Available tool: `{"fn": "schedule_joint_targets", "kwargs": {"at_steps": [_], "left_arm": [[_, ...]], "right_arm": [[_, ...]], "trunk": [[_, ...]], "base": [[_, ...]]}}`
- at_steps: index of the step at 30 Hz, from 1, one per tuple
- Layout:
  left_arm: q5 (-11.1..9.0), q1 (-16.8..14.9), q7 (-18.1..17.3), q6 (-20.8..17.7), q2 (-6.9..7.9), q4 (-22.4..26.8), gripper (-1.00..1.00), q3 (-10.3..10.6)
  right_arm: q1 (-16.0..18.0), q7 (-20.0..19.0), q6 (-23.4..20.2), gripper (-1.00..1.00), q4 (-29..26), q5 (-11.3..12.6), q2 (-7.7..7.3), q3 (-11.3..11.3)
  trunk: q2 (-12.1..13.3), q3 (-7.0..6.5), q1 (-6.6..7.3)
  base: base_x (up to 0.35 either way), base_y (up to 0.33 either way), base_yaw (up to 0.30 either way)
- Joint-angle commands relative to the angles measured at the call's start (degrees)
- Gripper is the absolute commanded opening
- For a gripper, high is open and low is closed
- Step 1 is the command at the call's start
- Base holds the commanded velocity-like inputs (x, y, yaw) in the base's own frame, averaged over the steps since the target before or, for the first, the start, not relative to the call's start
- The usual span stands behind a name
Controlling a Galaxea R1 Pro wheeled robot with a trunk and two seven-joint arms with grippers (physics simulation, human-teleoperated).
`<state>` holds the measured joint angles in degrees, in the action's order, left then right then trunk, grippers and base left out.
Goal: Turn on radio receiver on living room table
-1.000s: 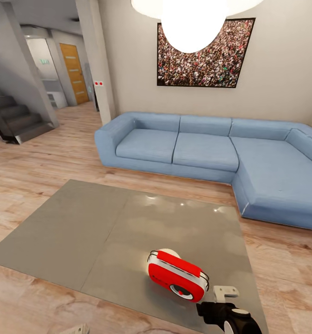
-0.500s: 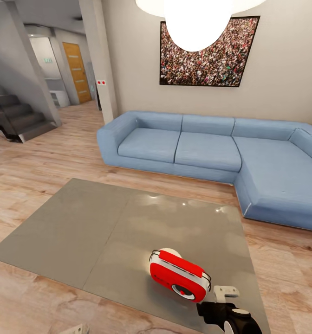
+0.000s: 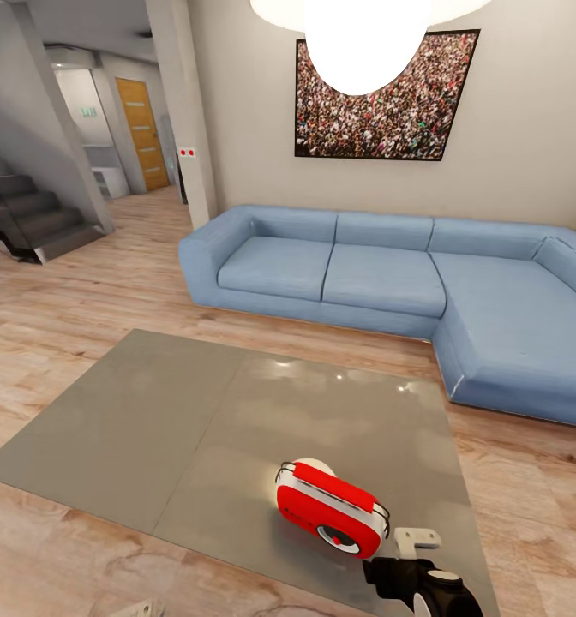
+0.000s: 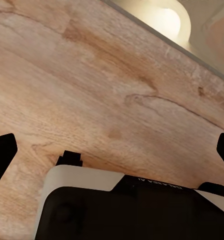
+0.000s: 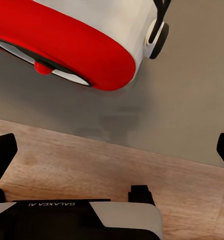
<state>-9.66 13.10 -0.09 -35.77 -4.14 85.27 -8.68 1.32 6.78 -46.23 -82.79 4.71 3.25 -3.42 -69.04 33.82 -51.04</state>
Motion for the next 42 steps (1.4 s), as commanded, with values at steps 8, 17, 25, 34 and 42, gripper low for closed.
{"fn": "schedule_joint_targets", "kwargs": {"at_steps": [8,17,25,34,42], "left_arm": [[0.0,0.0,0.0,0.0,0.01,0.1,1.00,0.1],[0.0,0.0,0.0,0.0,0.01,0.1,1.00,0.1],[0.1,0.0,0.0,0.0,0.02,0.2,1.00,0.2],[0.1,0.0,0.1,0.0,0.35,1.2,1.00,-0.4],[0.0,0.0,0.1,0.0,0.23,1.2,1.00,-2.5]], "right_arm": [[0.0,0.0,0.0,1.00,0.0,0.0,0.00,-0.3],[0.0,-0.1,0.0,1.00,0.0,0.1,0.00,-0.3],[0.0,-0.1,-0.3,1.00,0.1,0.2,-0.07,-0.4],[0.0,0.1,0.3,1.00,-0.3,-0.6,-0.05,-0.6],[0.7,0.8,0.3,1.00,-2.4,-0.8,0.04,-5.0]], "trunk": [[0.0,0.00,0.00],[0.0,0.00,0.00],[0.0,0.00,0.00],[0.0,0.00,0.00],[0.0,0.00,0.00]], "base": [[0.000,0.000,0.000],[0.000,0.000,0.000],[0.000,0.000,0.000],[0.000,0.000,0.000],[0.000,0.000,0.000]]}}
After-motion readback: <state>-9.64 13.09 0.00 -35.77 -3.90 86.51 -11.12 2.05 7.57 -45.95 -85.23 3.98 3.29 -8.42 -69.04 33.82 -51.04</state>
